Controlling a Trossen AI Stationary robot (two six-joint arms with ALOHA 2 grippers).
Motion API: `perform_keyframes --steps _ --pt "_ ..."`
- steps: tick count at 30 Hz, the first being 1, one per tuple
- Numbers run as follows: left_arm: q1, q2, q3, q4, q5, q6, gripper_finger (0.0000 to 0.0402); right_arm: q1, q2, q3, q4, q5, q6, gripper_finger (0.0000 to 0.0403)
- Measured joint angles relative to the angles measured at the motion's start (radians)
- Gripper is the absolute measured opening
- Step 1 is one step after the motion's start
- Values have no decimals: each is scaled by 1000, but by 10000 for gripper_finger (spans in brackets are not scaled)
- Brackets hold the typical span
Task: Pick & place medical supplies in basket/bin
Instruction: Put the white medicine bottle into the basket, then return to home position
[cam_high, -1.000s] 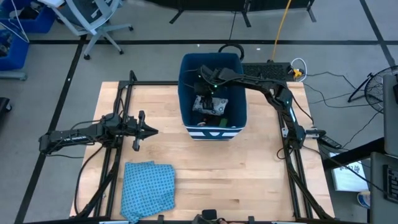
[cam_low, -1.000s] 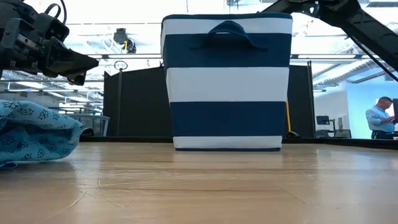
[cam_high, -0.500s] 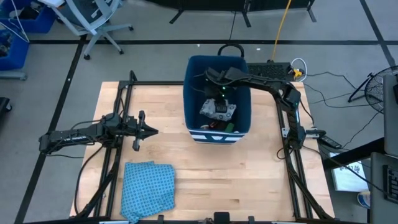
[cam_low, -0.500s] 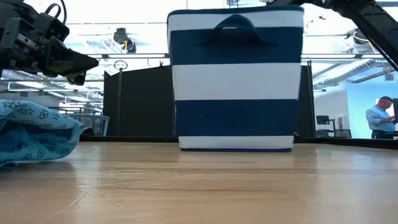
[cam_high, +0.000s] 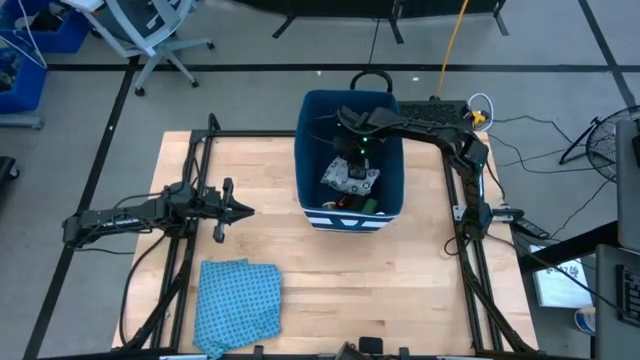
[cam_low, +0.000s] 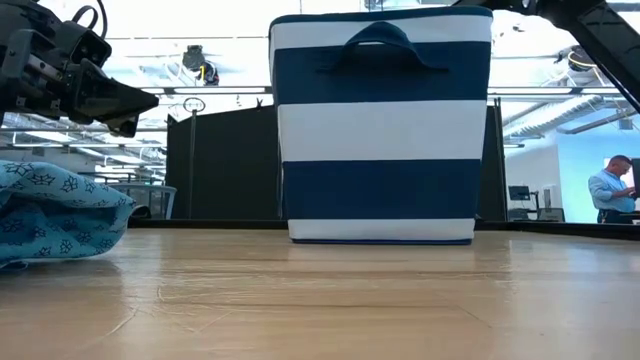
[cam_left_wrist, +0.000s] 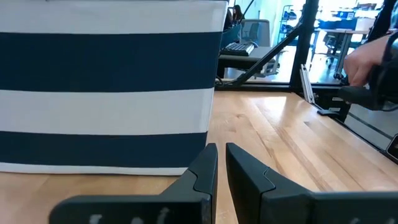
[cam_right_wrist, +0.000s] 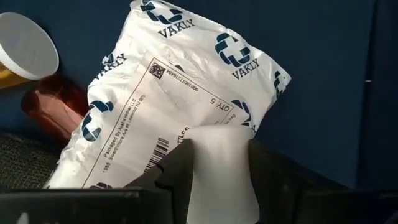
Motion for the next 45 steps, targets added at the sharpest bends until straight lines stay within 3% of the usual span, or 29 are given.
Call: perform_keyframes --steps 10,17,24,30,45 --pt "0 0 0 0 0 -17 37 -23 -5 -16 47 -9 -11 140" --pt "0 0 0 -2 1 -38 37 -23 -2 -18 88 11 -8 191" --pt "0 0 0 -3 2 -21 37 -24 -26 -19 118 100 -8 243" --pt "0 0 0 -3 3 -19 37 -22 -114 -24 127 112 4 260" --pt "0 0 0 -3 0 -14 37 46 -423 -21 267 145 10 249"
